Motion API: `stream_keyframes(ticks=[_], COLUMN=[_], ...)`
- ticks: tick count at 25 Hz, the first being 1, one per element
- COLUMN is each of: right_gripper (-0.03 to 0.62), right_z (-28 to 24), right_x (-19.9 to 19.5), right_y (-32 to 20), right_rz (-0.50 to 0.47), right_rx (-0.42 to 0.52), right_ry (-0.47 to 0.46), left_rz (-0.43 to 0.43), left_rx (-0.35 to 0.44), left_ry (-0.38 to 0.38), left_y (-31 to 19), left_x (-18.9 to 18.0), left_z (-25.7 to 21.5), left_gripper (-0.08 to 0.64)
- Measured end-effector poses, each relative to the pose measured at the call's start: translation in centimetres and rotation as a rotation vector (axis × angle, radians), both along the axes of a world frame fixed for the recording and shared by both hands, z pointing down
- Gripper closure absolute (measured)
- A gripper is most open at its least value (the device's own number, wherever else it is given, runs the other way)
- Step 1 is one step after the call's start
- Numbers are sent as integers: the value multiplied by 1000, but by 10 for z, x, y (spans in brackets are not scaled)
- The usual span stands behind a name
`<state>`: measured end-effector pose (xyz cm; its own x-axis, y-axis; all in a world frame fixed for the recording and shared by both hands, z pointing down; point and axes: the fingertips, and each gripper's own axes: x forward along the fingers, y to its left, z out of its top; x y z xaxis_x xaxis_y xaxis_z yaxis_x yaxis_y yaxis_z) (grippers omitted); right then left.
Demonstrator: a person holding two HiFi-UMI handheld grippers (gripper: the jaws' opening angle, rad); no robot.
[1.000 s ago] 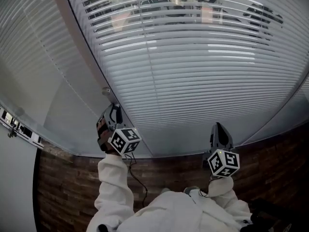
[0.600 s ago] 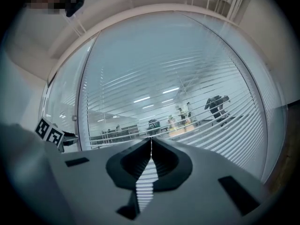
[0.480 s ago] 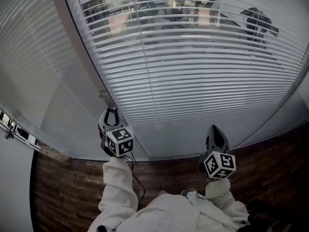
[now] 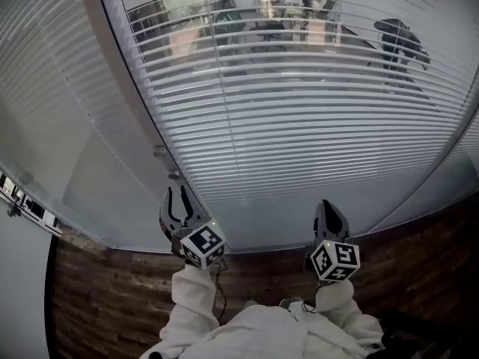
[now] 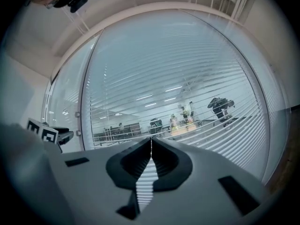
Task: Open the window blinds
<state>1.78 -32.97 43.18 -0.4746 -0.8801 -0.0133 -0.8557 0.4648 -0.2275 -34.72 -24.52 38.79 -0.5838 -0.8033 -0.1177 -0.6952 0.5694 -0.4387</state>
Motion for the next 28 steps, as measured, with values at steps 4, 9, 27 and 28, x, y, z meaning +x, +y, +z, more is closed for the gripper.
stream_keyframes(ticks=[4, 9, 27, 28], right_gripper=[580, 580, 581, 581], right_z=[4, 19, 13, 13], right_x=[-16, -47, -51, -51], right_y=[3, 19, 23, 23], right_rz=[-50, -140, -176, -176], right_rx=[-3, -3, 37, 37], right_ry=[11, 85, 143, 142], left_rz=[395, 700, 676, 678], left_rx=[174, 87, 77, 75], left_ry=[355, 740, 713, 714], left_y=[-7, -17, -15, -15], left_x=[98, 210, 217, 218], left_z=[2, 47, 50, 50], left_gripper=[560, 560, 560, 561])
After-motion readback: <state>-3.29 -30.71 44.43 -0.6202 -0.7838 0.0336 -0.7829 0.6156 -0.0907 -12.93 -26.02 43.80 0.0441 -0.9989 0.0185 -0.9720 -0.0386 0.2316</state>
